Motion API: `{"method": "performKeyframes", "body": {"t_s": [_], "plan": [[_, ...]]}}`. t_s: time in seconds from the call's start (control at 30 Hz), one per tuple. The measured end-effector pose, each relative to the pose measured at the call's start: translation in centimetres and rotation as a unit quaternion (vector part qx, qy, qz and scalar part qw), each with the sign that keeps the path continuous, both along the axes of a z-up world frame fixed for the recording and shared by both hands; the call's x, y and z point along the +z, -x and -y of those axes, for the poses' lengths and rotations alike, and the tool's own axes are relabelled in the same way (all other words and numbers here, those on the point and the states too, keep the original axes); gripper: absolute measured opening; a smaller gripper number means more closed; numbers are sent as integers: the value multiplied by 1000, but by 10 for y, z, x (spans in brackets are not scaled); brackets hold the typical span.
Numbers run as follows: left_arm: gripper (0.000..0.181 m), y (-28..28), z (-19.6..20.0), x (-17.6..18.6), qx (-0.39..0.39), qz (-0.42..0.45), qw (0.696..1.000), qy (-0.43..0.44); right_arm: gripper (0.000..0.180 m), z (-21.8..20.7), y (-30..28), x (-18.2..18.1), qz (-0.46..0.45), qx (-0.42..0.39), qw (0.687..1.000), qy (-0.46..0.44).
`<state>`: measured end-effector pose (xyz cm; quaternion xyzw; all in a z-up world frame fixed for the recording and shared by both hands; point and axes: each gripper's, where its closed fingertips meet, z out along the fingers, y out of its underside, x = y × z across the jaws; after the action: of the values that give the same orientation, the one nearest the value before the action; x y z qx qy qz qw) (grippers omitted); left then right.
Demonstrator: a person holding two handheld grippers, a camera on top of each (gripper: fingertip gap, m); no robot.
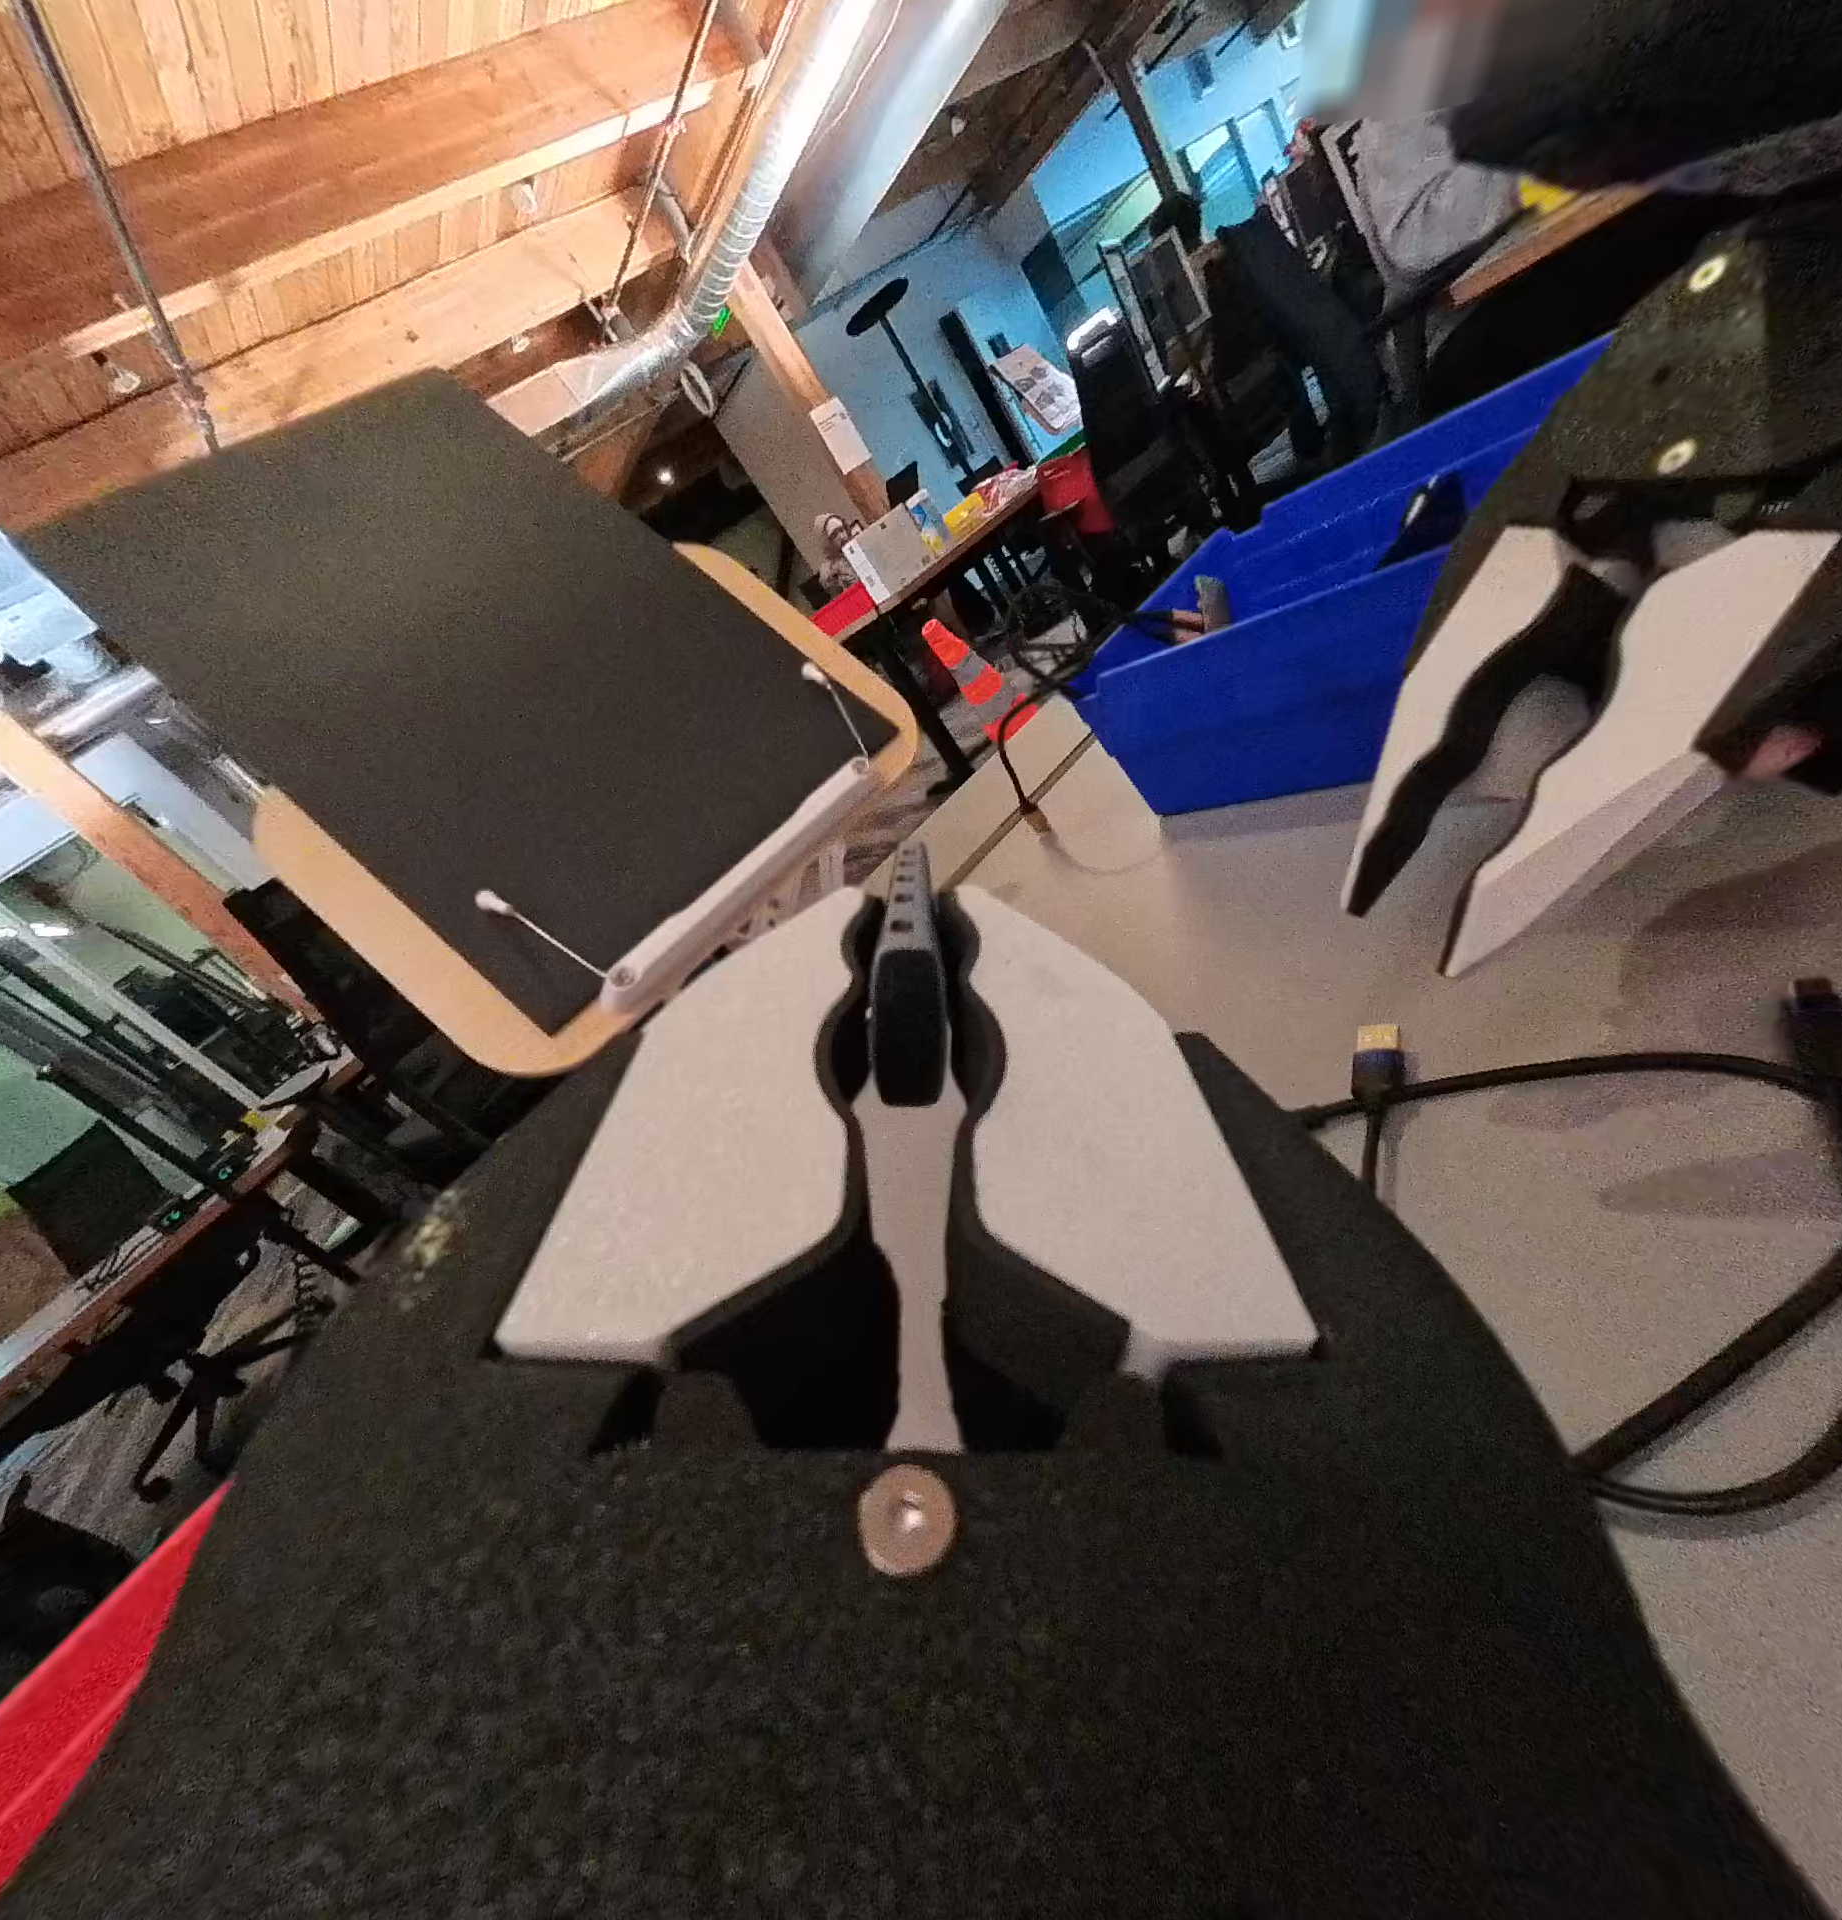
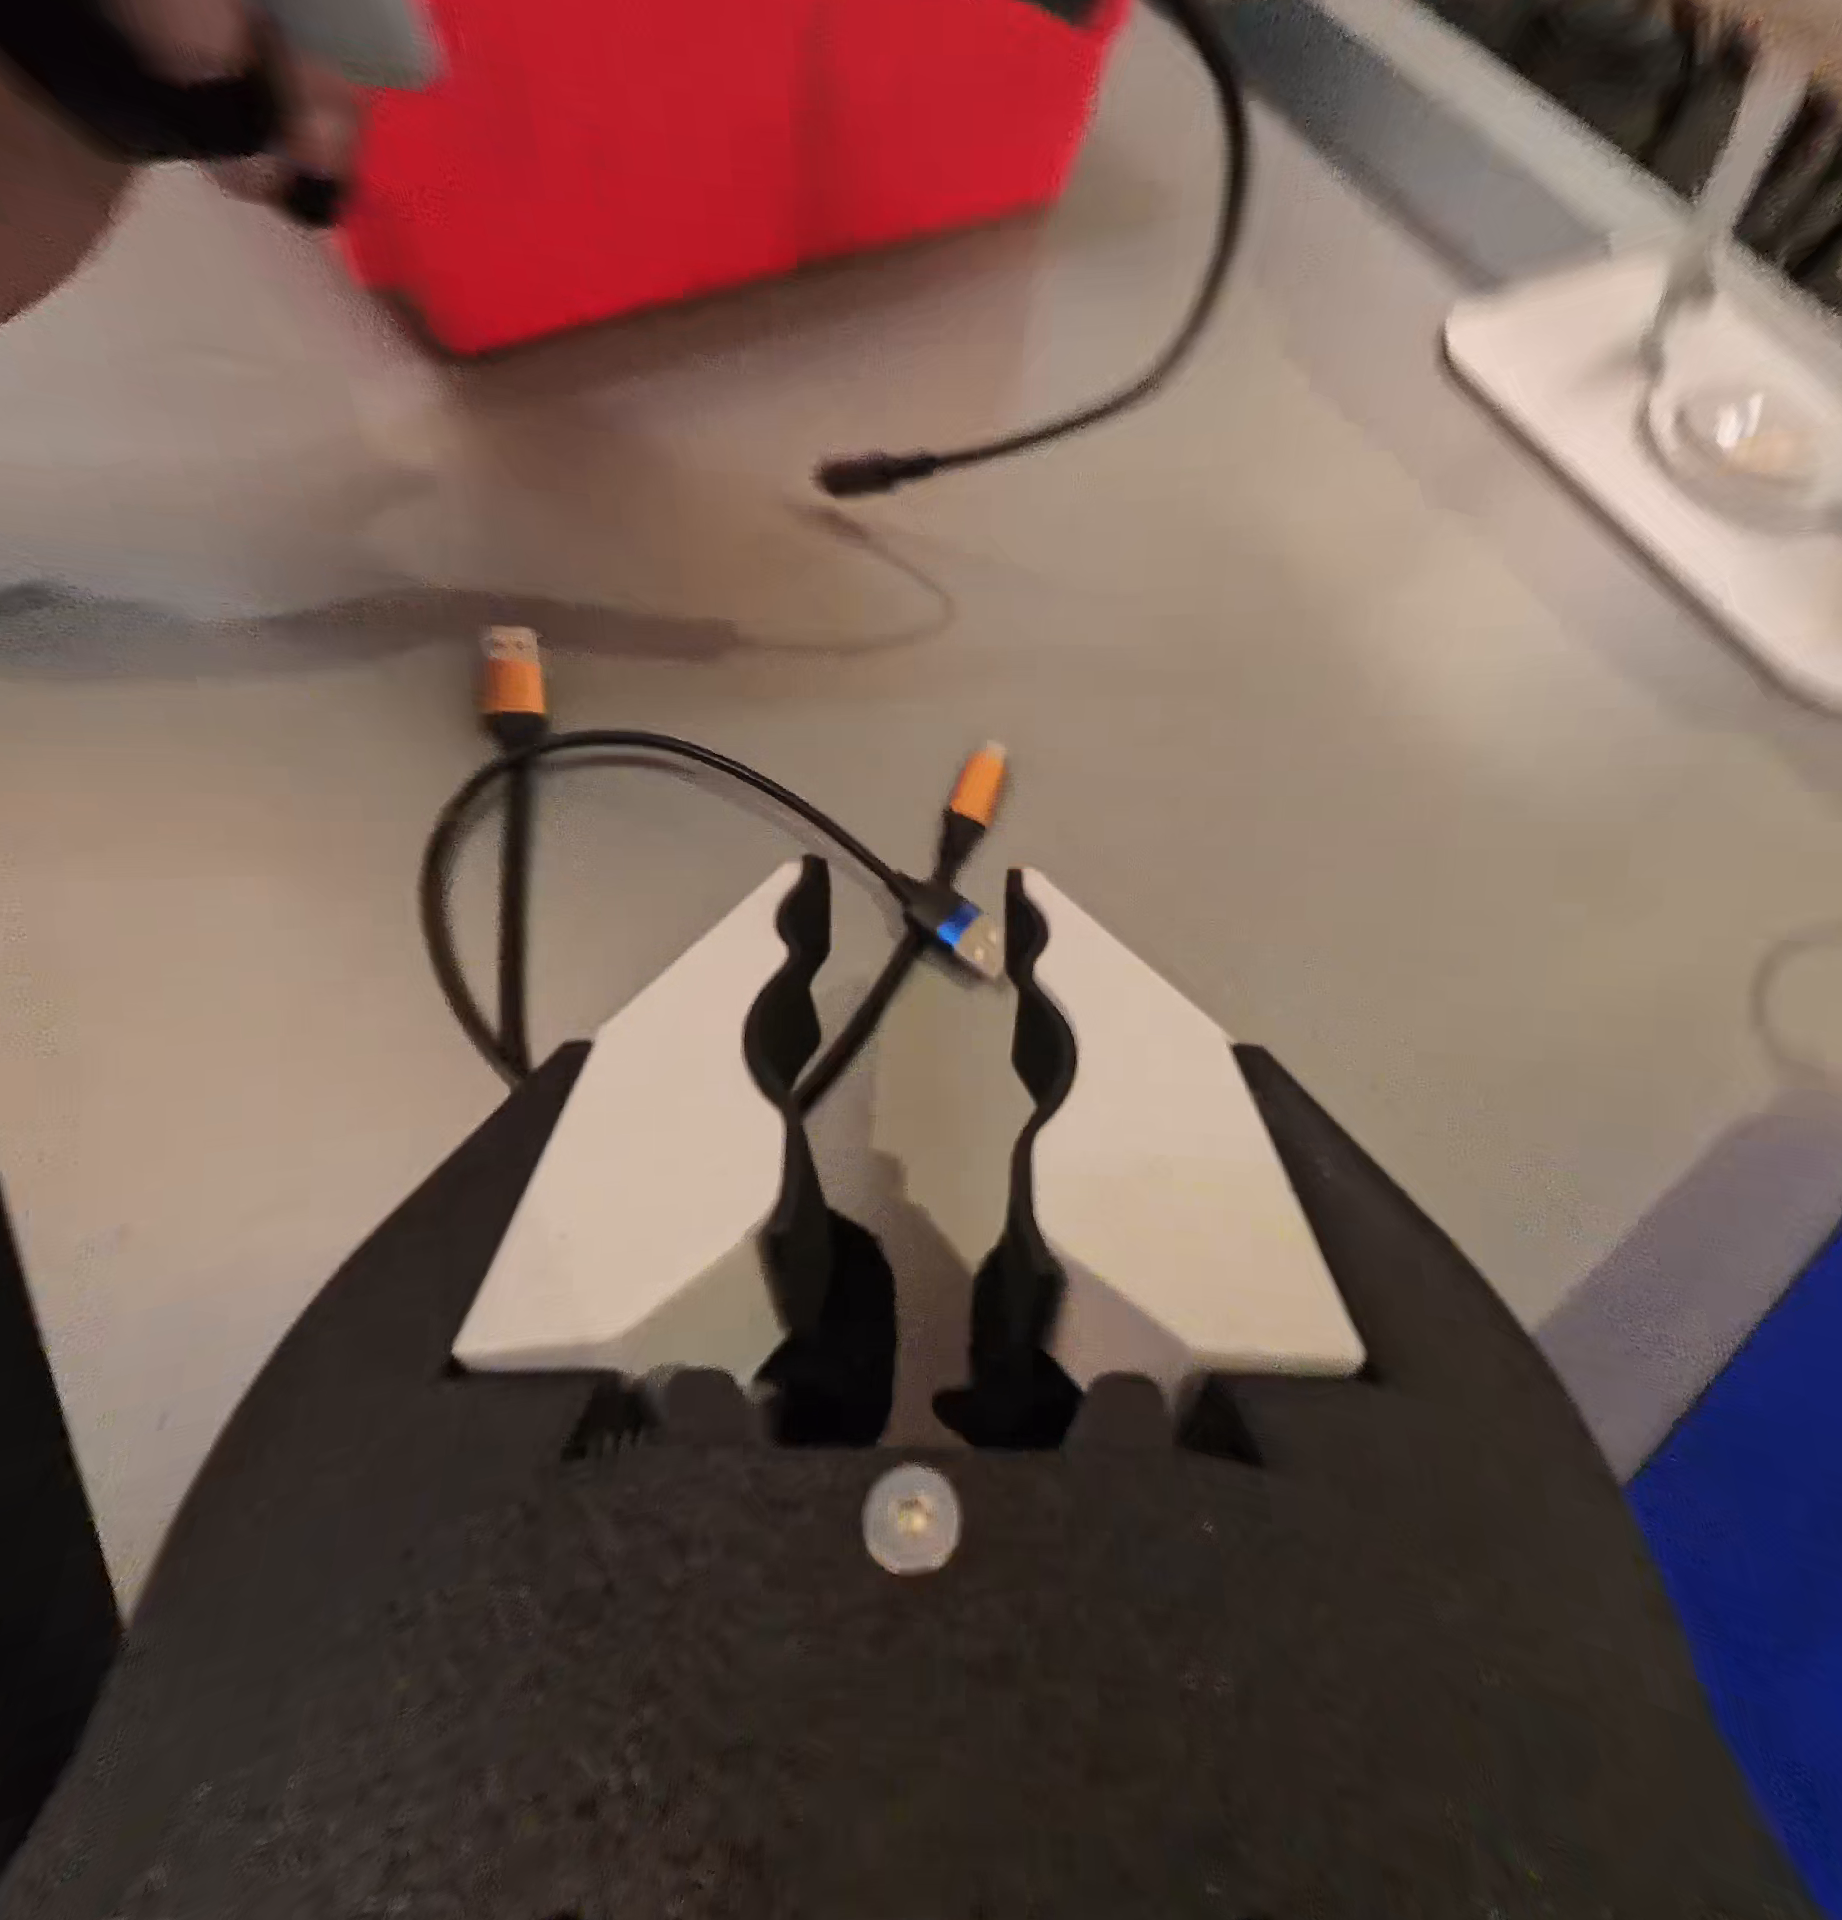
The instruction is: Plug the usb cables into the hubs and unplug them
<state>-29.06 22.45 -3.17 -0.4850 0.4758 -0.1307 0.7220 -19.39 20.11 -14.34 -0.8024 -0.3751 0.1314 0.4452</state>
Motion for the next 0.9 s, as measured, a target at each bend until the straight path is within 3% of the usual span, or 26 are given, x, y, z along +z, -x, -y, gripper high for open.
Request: {"method": "performKeyframes", "body": {"t_s": [0.13, 0.43, 0.6, 0.73, 0.9], "plan": [[10, -8, 8, -18, -4, -4, 1000, 25, 34, -1, 4, -25, -15, -22, 998, 60], [10, 2, 7, -31, 1, 25, 995, 94, 32, 7, 4, -34, 49, -4, 997, 58], [10, 3, 16, -33, -4, 6, 996, 84, 31, -8, -2, -26, 41, -26, 998, 29], [10, -2, 20, -42, -12, -28, 997, 70, 28, -27, 9, -36, 2, -46, 996, 70], [10, -7, 24, -45, -20, -41, 997, 67, 18, -39, 15, -52, 42, -66, 993, 83]]}}
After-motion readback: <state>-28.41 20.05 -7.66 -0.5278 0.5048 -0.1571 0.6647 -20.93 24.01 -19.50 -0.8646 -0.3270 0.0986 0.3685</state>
